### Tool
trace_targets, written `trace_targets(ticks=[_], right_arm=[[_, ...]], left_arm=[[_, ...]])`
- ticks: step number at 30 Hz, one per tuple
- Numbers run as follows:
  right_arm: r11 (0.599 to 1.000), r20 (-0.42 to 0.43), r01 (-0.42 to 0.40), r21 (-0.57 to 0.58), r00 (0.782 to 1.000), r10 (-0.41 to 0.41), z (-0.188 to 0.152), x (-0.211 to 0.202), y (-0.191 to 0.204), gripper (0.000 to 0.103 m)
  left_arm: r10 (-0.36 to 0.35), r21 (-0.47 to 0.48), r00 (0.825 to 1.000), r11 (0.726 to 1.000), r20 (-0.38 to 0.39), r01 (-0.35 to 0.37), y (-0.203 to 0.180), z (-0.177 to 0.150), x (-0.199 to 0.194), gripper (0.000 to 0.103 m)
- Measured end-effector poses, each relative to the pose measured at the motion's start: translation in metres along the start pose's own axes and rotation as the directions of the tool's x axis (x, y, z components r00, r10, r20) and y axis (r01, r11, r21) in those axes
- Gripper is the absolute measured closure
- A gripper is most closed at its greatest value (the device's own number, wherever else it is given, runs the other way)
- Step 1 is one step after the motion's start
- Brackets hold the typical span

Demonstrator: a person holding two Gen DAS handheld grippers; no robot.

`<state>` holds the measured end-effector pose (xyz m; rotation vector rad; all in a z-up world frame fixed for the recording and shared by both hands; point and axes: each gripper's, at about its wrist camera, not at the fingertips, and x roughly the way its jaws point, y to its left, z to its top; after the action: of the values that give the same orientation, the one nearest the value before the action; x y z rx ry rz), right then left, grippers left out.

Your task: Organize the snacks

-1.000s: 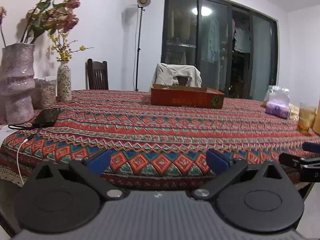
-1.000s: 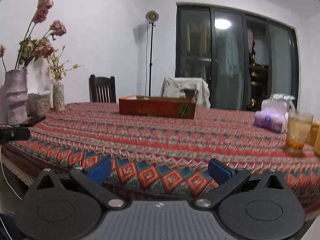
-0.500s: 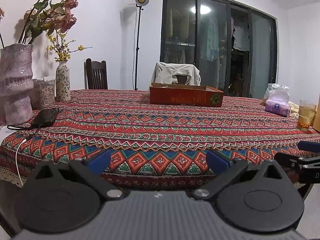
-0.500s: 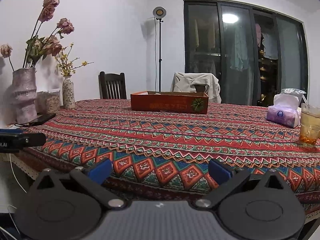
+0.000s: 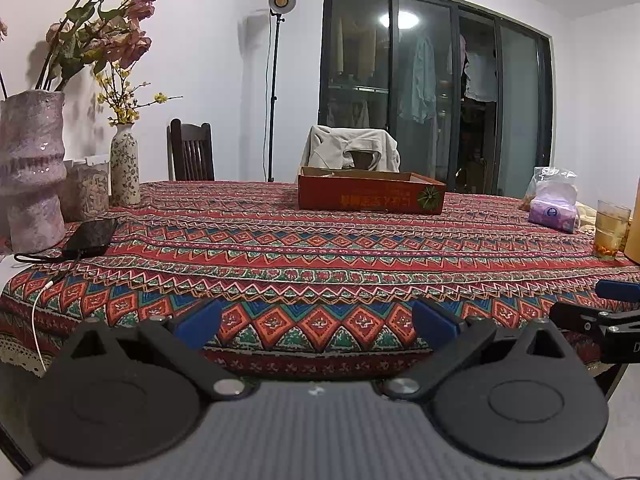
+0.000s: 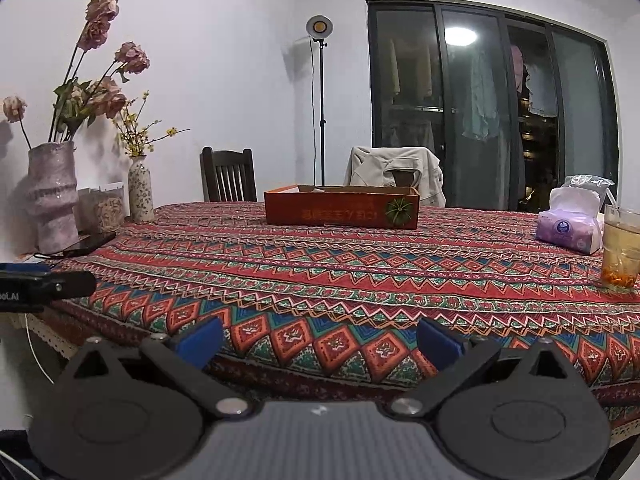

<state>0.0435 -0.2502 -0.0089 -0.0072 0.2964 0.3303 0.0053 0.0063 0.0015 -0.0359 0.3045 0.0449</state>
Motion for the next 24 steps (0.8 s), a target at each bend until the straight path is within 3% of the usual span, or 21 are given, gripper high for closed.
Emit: trace_targets(ticks=[24], right_arm=[[1.000,0.005,0.007,-0.019,1.000,-0.007,-0.0021,-0.0025,0.0016,0.000]], left_arm=[[-0.005,0.007,1.000,1.000,0.003,0.005,0.0000,0.0002,0.0003,0.000]])
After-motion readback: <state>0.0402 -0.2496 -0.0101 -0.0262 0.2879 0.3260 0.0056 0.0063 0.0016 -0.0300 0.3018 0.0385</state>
